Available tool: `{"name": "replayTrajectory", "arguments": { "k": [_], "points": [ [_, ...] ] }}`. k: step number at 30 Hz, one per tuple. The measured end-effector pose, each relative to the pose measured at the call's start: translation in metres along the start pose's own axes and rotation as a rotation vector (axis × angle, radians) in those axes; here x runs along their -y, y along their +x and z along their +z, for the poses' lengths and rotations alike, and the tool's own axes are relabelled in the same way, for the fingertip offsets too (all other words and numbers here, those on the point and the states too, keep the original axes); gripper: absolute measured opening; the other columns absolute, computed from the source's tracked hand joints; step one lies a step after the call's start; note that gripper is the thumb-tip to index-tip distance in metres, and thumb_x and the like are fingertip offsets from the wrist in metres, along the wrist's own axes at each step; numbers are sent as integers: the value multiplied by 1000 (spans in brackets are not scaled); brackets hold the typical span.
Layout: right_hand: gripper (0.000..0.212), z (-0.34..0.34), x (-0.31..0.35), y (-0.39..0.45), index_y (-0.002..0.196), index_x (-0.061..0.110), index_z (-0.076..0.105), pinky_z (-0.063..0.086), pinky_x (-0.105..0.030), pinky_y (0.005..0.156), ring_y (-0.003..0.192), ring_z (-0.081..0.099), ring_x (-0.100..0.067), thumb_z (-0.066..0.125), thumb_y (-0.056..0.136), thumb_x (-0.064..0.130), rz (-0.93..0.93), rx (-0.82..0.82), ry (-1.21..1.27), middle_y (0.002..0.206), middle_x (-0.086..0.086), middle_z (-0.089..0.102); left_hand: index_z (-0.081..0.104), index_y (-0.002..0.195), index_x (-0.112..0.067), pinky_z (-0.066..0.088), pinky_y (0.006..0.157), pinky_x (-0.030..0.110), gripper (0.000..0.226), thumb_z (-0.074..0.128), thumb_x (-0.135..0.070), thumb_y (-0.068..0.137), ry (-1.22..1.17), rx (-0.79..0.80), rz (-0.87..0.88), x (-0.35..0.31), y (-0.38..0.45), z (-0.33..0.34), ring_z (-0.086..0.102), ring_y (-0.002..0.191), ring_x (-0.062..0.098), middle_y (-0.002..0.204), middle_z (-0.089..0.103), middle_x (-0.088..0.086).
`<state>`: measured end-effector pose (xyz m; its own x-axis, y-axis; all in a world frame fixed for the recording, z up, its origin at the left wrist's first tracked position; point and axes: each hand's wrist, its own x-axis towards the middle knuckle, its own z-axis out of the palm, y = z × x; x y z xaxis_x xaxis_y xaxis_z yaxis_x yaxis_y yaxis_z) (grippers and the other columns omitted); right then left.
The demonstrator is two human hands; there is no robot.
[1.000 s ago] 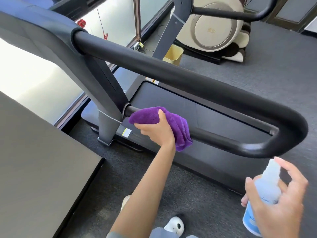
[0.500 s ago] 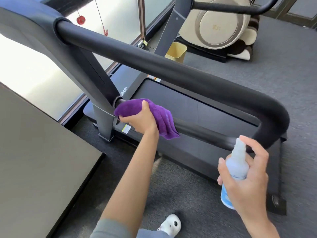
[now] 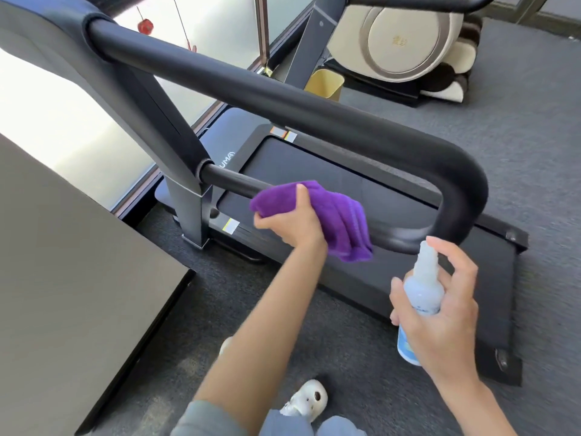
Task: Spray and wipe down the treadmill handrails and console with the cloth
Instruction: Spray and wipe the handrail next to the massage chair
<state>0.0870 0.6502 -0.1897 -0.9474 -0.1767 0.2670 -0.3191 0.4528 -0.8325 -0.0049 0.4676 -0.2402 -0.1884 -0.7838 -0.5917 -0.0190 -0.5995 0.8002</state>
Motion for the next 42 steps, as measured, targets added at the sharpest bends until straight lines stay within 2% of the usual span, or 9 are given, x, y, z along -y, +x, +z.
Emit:
{"name": "replayTrajectory", "arguments": {
  "k": [8, 13, 18, 24, 28, 32, 35, 39, 42],
  "points": [
    [62, -17, -4, 4, 124, 57, 39, 56, -59, 74, 72, 67, -40, 68, 81, 24, -33, -37, 33, 103, -17, 65, 16, 142, -18, 45, 97, 38, 93, 79, -27, 73, 44, -13, 34, -9, 19, 2, 54, 96, 28, 129, 50, 12],
    [69, -33, 7, 20, 127, 61, 40, 53, -65, 72, 73, 65, -47, 72, 78, 25, -102, -114, 52, 104, -28, 63, 15, 143, -19, 47, 100, 41, 96, 79, -26, 72, 30, -25, 41, -2, 16, 5, 57, 104, 30, 132, 48, 11],
    [68, -60, 5, 48, 128, 54, 39, 50, -66, 75, 70, 63, -46, 70, 79, 19, -190, -80, 84, 83, -10, 62, 12, 145, -29, 45, 101, 43, 100, 79, -33, 71, 66, -14, -11, 6, -5, 7, 57, 110, 33, 133, 50, 9],
    [70, -97, -30, 87, 125, 56, 36, 51, -46, 60, 47, 61, -17, 73, 82, 15, -275, 117, 262, 75, 7, 61, 13, 147, -30, 44, 97, 38, 98, 78, -33, 73, -8, -23, 6, 33, -37, 15, 51, 96, 23, 106, 47, -6],
    [78, -133, -62, 122, 125, 57, 37, 52, -30, 58, 45, 61, -17, 69, 85, -3, -357, 325, 320, 75, 5, 61, 13, 152, -31, 42, 106, 42, 95, 75, -33, 80, -64, -8, 104, 54, -71, 21, 55, 114, 25, 128, 52, 0],
    [75, -178, -83, 146, 125, 57, 37, 52, -28, 59, 47, 61, -19, 73, 87, 4, -410, 491, 348, 71, 4, 60, 38, 143, -27, 49, 100, 47, 68, 72, -24, 85, -159, -4, 154, 70, -115, 22, 63, 109, 27, 125, 61, 6],
    [74, -203, -96, 156, 125, 57, 37, 52, -24, 61, 46, 61, -18, 72, 85, 7, -428, 561, 376, 70, 5, 60, 58, 114, -31, 50, 99, 50, 32, 70, -19, 86, -318, 20, 150, 86, -150, 29, 66, 96, 25, 104, 68, 4],
    [75, -219, -107, 164, 125, 57, 37, 52, -23, 60, 45, 61, -17, 73, 84, 5, -433, 600, 434, 68, 6, 59, 63, 103, -33, 46, 104, 49, 14, 65, -28, 90, -451, 38, 96, 99, -181, 35, 64, 108, 28, 112, 68, 7],
    [85, -219, -110, 166, 124, 58, 38, 52, -21, 57, 44, 60, -18, 72, 85, -9, -442, 615, 455, 70, 4, 59, 65, 100, -31, 48, 102, 45, 11, 67, -34, 90, -454, -44, 210, 103, -201, 40, 65, 109, 27, 115, 69, 10]
  ]
}}
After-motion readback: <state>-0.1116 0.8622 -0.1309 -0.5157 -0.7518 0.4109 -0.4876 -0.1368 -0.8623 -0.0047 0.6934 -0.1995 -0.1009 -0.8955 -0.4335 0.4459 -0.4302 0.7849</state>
